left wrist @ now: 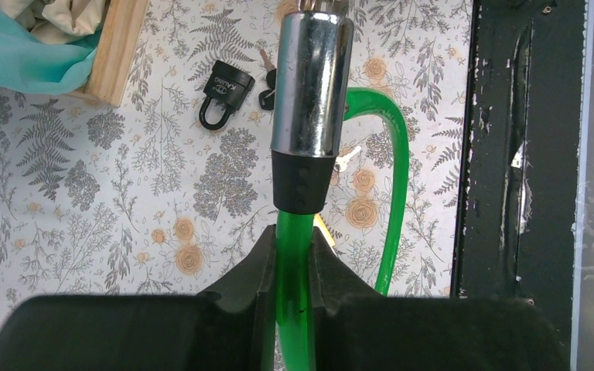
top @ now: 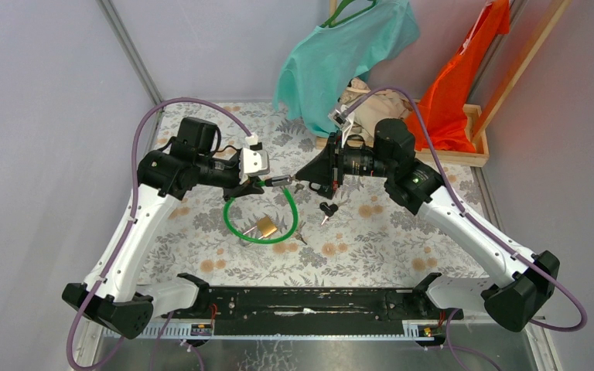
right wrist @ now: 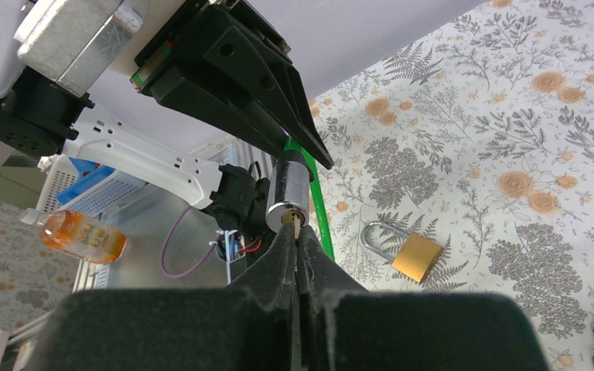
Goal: Unlock with the key
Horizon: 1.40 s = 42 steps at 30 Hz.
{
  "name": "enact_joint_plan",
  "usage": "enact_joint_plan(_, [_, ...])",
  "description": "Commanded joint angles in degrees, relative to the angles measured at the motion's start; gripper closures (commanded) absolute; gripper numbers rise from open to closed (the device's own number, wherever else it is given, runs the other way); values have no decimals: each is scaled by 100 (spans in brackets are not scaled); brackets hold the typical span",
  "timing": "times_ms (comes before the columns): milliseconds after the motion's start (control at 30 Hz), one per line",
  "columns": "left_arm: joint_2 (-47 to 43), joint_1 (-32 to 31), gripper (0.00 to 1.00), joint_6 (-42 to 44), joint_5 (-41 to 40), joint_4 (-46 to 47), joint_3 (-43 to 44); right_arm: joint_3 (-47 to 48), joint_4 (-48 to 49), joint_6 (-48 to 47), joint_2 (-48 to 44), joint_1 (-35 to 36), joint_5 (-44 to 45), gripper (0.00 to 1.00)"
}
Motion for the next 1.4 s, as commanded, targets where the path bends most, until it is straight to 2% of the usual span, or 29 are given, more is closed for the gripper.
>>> enact_joint_plan(0, [-151,-17,100,-154,205,638,172,-205,547,562,128,-7,-97,100])
enact_joint_plan(167, [-383,-50,100,-537,-4,1472,-158,-175,607,1188,157,-7,-33,100])
enact_joint_plan(333, [-661,-73,100,-653,-85,2165,-764,208,-325,1517,432,-7,232,100])
enact_joint_plan(600, [-796,-87,100,-856,-324,2990,-1039,-16,-360,2523,385,-86,619,100])
enact_joint_plan(933, [-1051,-235,100,-480,-301,3259,-1197,435,-1213,3557,509,-235,651,100])
enact_joint_plan(1133, [-1263,-564,100,-206,-789,3841,-1476,364,-1258,3998,496,-387,469,100])
enact_joint_plan(1367, [-1445,-872,100,614,-1332,4068,-1635,317,-1155,4329,470,-449,289,100])
